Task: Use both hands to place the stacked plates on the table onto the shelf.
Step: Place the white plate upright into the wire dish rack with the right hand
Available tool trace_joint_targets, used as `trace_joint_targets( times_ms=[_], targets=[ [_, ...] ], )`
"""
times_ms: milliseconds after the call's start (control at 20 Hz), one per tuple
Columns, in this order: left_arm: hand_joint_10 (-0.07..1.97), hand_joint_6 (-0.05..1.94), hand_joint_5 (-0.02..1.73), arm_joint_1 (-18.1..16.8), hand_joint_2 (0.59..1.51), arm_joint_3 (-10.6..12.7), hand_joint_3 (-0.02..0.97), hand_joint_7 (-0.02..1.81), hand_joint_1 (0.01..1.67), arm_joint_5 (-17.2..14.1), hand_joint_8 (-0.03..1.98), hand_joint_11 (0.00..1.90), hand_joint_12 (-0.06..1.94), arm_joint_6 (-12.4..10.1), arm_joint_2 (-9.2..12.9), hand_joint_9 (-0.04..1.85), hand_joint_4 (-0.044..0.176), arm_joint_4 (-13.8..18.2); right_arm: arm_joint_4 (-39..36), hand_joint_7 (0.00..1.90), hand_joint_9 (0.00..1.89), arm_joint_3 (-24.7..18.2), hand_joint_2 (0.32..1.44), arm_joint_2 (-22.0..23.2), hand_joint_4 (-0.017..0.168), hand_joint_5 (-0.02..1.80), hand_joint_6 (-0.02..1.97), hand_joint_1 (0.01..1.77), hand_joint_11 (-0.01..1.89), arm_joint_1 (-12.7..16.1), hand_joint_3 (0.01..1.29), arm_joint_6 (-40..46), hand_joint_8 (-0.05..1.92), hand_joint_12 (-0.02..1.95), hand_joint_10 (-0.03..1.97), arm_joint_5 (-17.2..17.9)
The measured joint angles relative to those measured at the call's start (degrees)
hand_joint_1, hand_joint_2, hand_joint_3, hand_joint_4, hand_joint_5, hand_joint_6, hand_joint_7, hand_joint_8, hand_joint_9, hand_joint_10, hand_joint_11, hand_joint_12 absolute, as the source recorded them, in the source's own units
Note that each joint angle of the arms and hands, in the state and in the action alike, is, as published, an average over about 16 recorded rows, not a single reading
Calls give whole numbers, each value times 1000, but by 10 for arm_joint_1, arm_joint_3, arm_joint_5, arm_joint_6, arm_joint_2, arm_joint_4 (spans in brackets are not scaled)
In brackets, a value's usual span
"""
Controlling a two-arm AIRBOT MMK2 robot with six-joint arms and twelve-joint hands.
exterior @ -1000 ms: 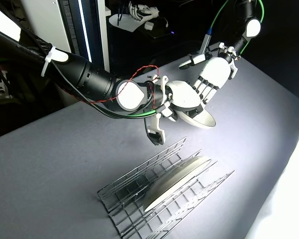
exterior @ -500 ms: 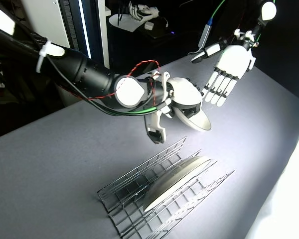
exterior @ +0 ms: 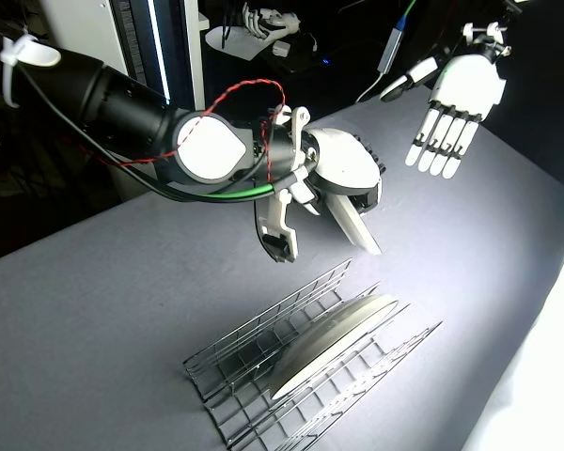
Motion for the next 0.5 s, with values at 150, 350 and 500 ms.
trace_joint_targets(
  times_ms=[150, 350, 500],
  targets=[
    [9, 18, 15, -11, 988, 2, -3, 17, 16, -3, 0, 20, 8, -3, 11, 20, 2, 0, 35, 916, 914, -17, 994, 16, -2, 852, 1069, 1436, 786, 11, 12, 0, 880, 1552, 1107, 0],
    [9, 18, 17, -20, 990, 5, -2, 19, 16, -8, 0, 20, 8, -8, 18, 20, 2, 5, 89, 920, 920, -37, 1004, 31, -5, 860, 1076, 1440, 786, 24, 11, 1, 883, 1548, 1114, -1],
    [9, 18, 18, -26, 994, 7, -2, 20, 16, -10, -1, 20, 8, -12, 22, 21, 2, 10, 138, 915, 919, -48, 1008, 40, -5, 857, 1080, 1442, 788, 34, 11, 2, 876, 1558, 1112, -4]
  ],
)
